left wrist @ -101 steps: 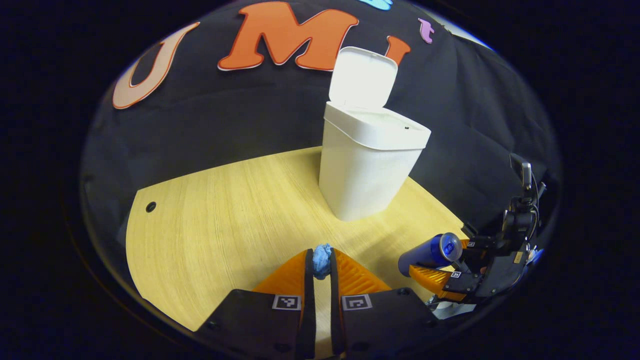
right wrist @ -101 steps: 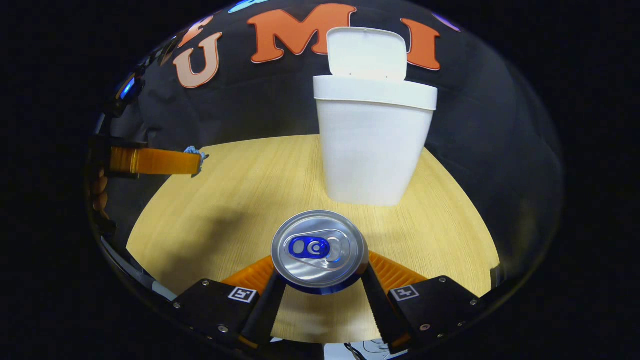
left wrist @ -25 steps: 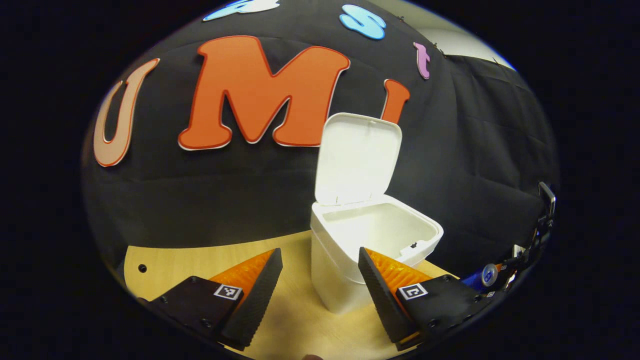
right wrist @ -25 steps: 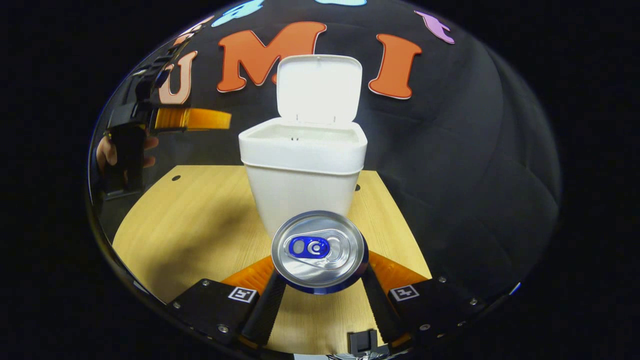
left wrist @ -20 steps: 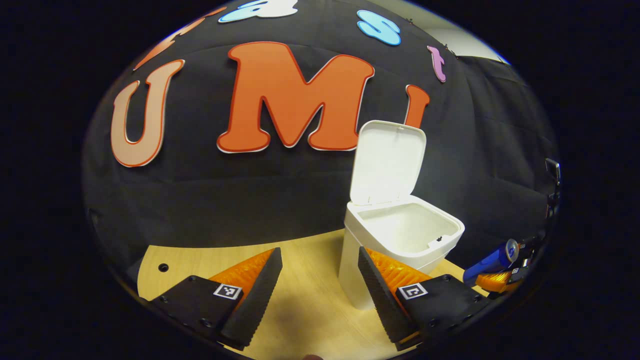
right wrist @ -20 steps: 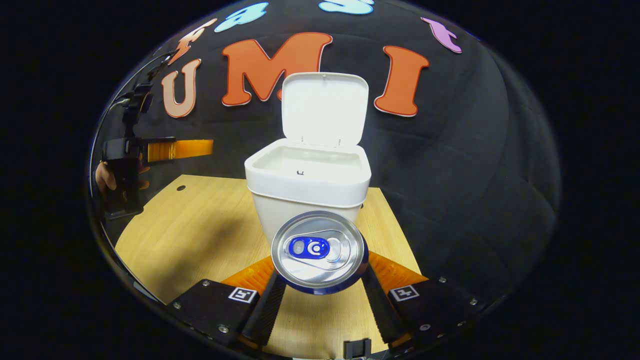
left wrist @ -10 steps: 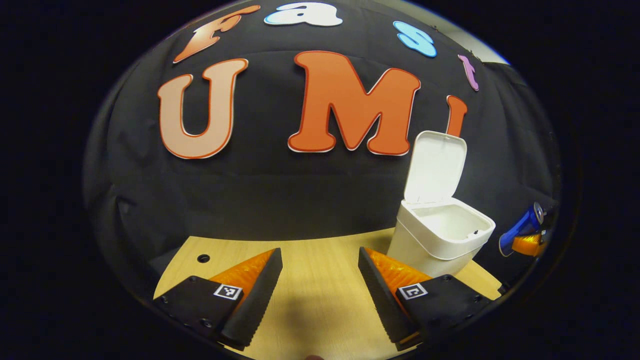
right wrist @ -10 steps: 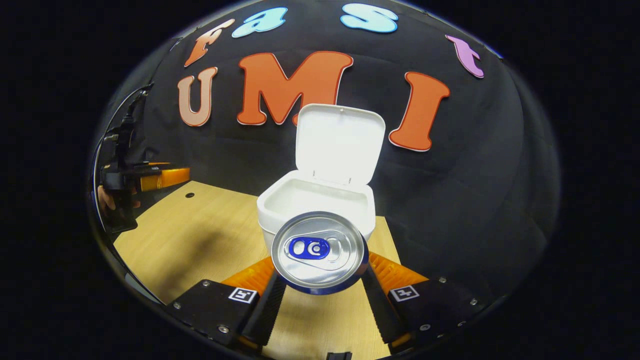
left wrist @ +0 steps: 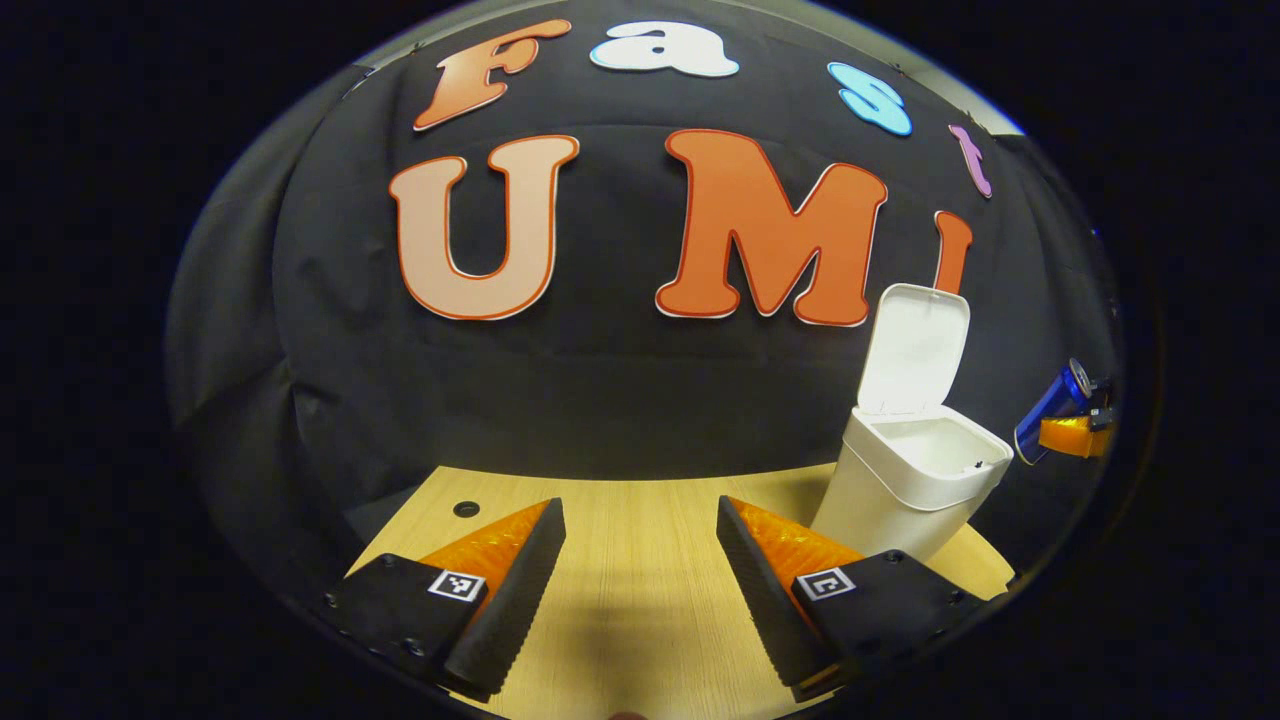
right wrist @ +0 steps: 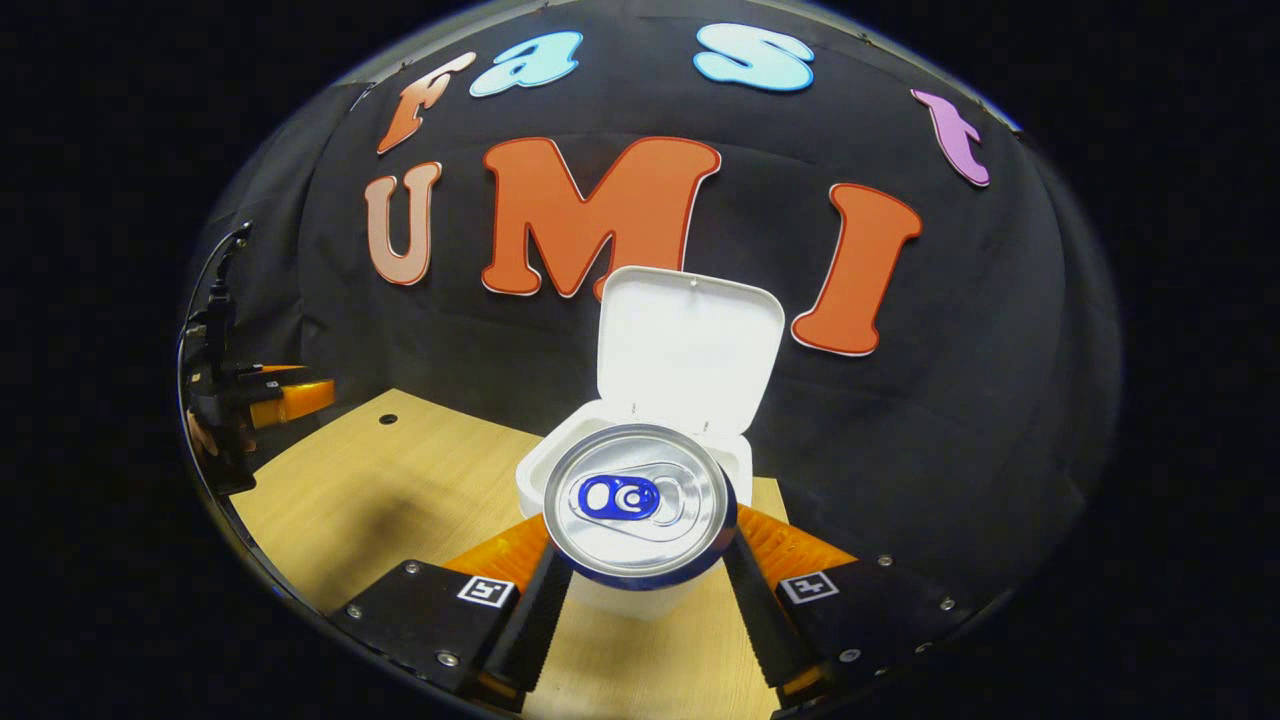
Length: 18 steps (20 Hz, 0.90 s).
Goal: Press the lid of the desktop garbage bin to open it, pick up the crumpled paper on the desktop and throw it into the bin, then pick up the pop can on the desktop and drop it into the bin, and finally close the garbage bin lid.
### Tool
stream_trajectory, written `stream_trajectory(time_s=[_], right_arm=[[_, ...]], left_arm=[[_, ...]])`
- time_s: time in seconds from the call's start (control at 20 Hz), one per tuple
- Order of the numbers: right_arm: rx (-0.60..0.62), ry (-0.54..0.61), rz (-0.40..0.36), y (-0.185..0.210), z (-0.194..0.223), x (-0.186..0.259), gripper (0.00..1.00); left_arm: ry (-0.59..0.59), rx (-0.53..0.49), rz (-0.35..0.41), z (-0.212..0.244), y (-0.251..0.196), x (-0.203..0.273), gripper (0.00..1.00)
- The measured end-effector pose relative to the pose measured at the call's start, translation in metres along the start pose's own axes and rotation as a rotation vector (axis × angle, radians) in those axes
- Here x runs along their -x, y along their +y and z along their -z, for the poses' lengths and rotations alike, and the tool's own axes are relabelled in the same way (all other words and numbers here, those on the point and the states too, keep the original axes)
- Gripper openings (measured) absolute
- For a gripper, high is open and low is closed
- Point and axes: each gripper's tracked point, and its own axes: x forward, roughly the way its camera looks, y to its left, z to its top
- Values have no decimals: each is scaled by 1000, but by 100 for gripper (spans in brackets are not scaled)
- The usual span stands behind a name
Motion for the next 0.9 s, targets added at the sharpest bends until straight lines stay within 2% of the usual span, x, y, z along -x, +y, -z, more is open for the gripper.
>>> stream_trajectory(time_s=[0.35, 0.55, 0.9], right_arm=[[-6, -38, -41, 9, -17, -27, 81], [-24, -68, -64, 13, -28, -40, 81], [-2, -49, -70, 12, -22, -71, 81]], left_arm=[[-19, 0, -91, 1, 35, 31, 97], [-15, 33, -144, 8, 55, 46, 97], [-28, 31, -226, 7, 80, 70, 97]])
